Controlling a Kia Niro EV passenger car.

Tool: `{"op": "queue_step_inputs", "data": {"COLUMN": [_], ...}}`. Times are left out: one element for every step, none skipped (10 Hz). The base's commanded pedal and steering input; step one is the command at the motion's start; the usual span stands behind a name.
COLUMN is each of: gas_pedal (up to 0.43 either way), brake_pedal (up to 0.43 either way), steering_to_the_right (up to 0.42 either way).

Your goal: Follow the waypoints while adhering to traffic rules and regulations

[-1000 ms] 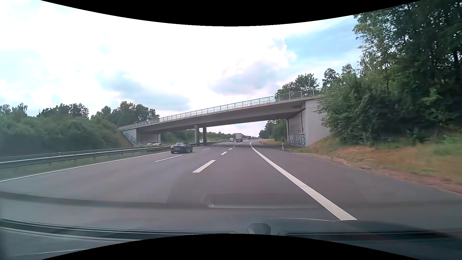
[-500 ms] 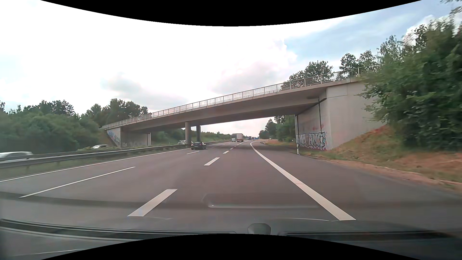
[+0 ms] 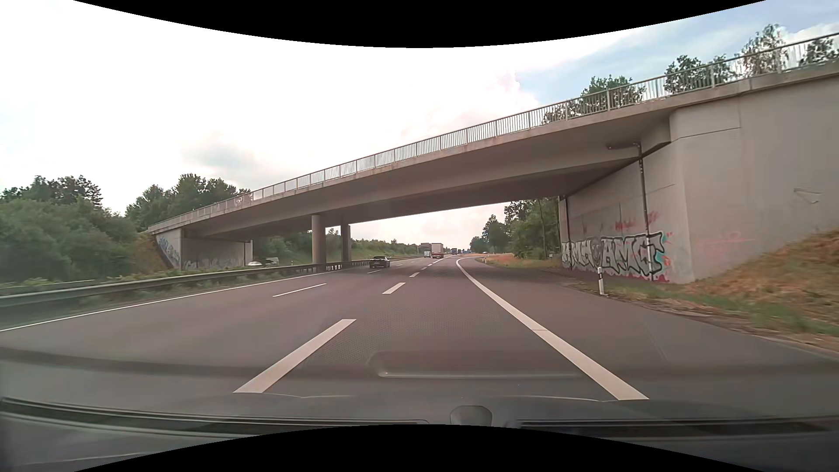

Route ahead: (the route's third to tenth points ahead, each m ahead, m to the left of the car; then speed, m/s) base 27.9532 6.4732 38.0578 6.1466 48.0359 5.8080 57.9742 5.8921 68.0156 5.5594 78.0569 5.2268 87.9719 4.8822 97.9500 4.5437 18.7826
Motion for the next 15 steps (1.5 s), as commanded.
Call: {"op": "queue_step_inputs", "data": {"gas_pedal": [0.157,0.15,0.15,0.15,0.15,0.15,0.15,0.15,0.15,0.15,0.15,0.15,0.15,0.15,0.15], "brake_pedal": [0.0,0.0,0.0,0.0,0.0,0.0,0.0,0.0,0.0,0.0,0.0,0.0,0.0,0.0,0.0], "steering_to_the_right": [-0.002,-0.002,-0.002,-0.002,-0.002,-0.001,-0.001,0.0,0.0,0.0,-0.001,0.0,0.0,0.0,-0.001]}}
